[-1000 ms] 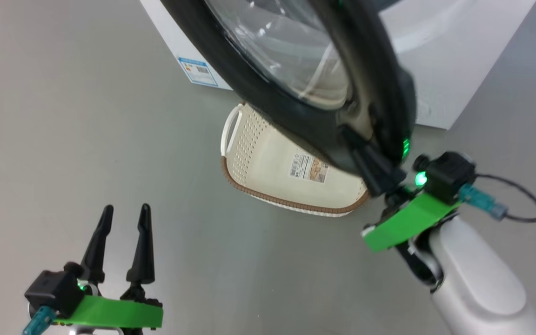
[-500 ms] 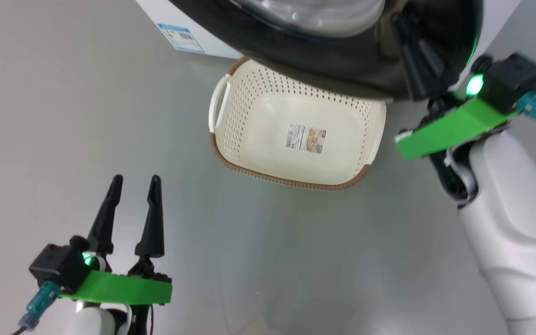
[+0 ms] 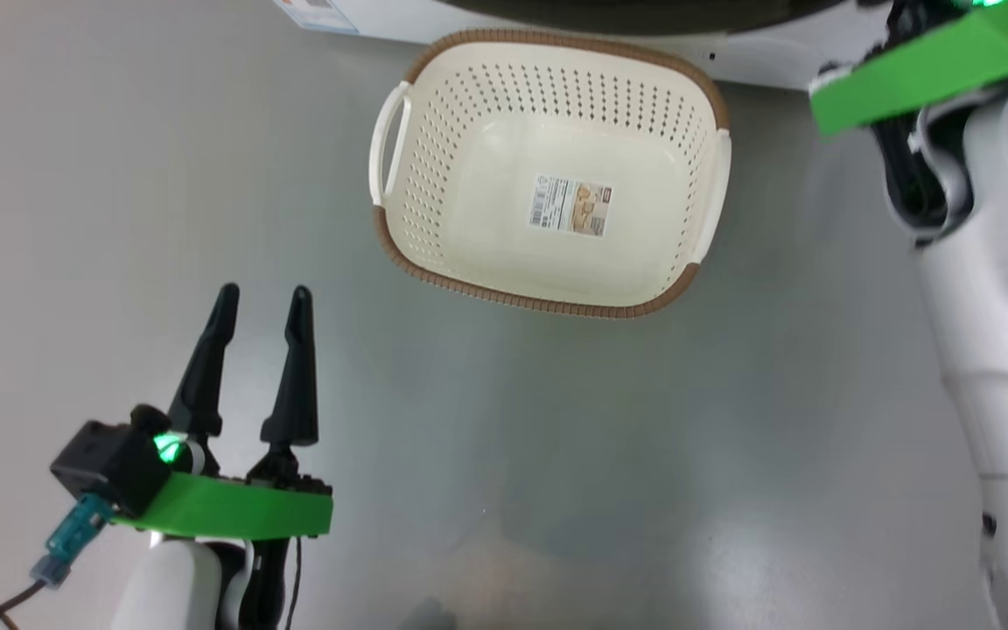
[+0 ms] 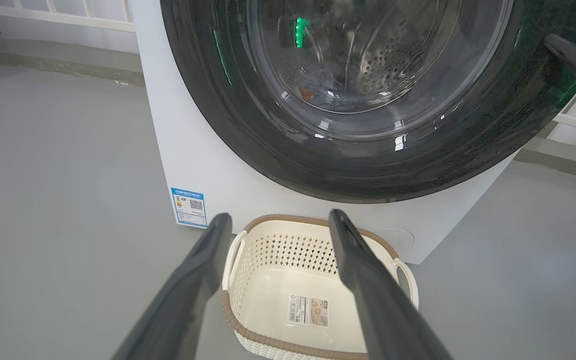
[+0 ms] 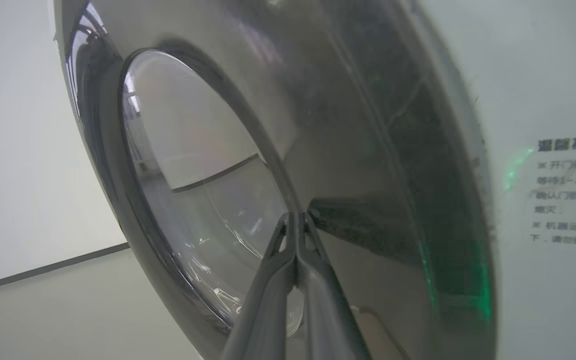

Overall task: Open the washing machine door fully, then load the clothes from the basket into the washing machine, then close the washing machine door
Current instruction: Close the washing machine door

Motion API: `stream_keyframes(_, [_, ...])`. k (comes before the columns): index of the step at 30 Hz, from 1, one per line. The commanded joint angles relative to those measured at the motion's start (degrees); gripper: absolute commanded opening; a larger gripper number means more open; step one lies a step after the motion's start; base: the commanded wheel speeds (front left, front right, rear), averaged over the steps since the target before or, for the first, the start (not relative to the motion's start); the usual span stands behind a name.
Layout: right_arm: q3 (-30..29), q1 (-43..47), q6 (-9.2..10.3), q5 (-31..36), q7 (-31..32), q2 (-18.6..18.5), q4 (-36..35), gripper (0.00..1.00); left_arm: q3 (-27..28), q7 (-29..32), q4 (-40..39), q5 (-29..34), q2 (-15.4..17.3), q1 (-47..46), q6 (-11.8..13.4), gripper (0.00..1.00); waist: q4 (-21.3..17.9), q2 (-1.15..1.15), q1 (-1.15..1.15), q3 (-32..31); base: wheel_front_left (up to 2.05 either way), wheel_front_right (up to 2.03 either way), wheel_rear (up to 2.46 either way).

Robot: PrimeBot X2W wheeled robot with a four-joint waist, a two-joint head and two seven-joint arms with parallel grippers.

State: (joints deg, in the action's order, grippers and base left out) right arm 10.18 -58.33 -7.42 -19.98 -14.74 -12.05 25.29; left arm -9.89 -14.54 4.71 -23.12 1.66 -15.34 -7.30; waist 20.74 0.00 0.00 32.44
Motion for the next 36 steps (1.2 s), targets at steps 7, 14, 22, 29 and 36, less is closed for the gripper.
stream_keyframes(7, [-0.23, -6.68, -0.07, 1.21, -0.26, 1.26, 2.35, 0.00, 0.92, -0.46, -1.26, -1.27, 1.21, -1.59, -0.18, 1.00, 0.11, 0.00, 0.00, 2.60, 0.00, 0.00, 0.00])
stream_keyframes(14, [-0.75, -10.76, -0.07, 1.79, -0.26, 1.74, 5.30, 0.00, 0.71, -0.46, -1.32, -1.48, 1.21, -2.54, -0.18, 1.00, -0.05, 0.00, 0.00, 3.67, 0.00, 0.00, 0.00])
stream_keyframes(22, [1.76, -9.38, -0.07, -0.19, -0.26, 2.33, 6.94, 0.00, 1.46, -0.46, -1.15, -1.64, 1.21, -2.77, -0.18, 1.00, -0.87, 0.00, 0.00, 2.69, 0.00, 0.00, 0.00])
stream_keyframes(29, [6.41, -3.42, -0.07, -2.75, -0.26, 0.93, 5.34, 0.00, 2.93, -0.46, -0.90, -1.08, 1.21, -1.89, -0.18, 1.00, -2.61, 0.00, 0.00, -0.14, 0.00, 0.00, 0.00])
stream_keyframes(36, [7.72, 2.75, -0.07, -4.04, -0.26, 0.61, 2.88, 0.00, 3.73, -0.46, -1.17, -0.05, 1.21, -1.19, -0.18, 1.00, -3.98, 0.00, 0.00, -2.86, 0.00, 0.00, 0.00])
